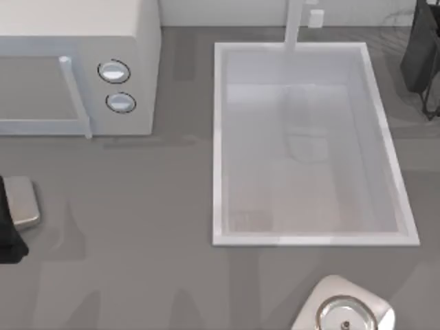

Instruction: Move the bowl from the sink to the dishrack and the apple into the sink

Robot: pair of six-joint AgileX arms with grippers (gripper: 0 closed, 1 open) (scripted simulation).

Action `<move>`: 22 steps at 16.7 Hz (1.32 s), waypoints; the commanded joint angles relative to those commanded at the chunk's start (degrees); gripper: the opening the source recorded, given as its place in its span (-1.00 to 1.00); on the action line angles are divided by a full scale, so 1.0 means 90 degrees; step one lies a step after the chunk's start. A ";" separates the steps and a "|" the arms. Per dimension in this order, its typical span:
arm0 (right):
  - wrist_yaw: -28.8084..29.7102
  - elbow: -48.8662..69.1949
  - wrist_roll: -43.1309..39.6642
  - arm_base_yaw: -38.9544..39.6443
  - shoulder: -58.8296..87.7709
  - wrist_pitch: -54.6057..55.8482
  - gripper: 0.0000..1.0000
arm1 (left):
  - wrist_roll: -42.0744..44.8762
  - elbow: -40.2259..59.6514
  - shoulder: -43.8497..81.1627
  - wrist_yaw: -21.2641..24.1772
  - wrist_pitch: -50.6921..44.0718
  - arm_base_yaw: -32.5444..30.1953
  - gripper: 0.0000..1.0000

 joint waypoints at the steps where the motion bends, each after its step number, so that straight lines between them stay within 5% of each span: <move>1: 0.0000 0.0000 0.0000 0.0000 0.0000 0.0000 -1.00 | 0.0000 0.0000 0.0000 0.0000 0.0000 0.0000 1.00; 9: 0.0321 0.0219 0.0010 0.0019 -0.0523 -0.0373 -1.00 | 0.0000 0.0000 0.0000 0.0000 0.0000 0.0000 1.00; 17: 0.0329 0.1591 -0.0010 -0.0007 -0.1200 -0.2513 -1.00 | 0.0000 0.0000 0.0000 0.0000 0.0000 0.0000 1.00; 22: 0.0259 0.1689 0.0041 0.0040 -0.1271 -0.2688 -1.00 | 0.0000 0.0000 0.0000 0.0000 0.0000 0.0000 1.00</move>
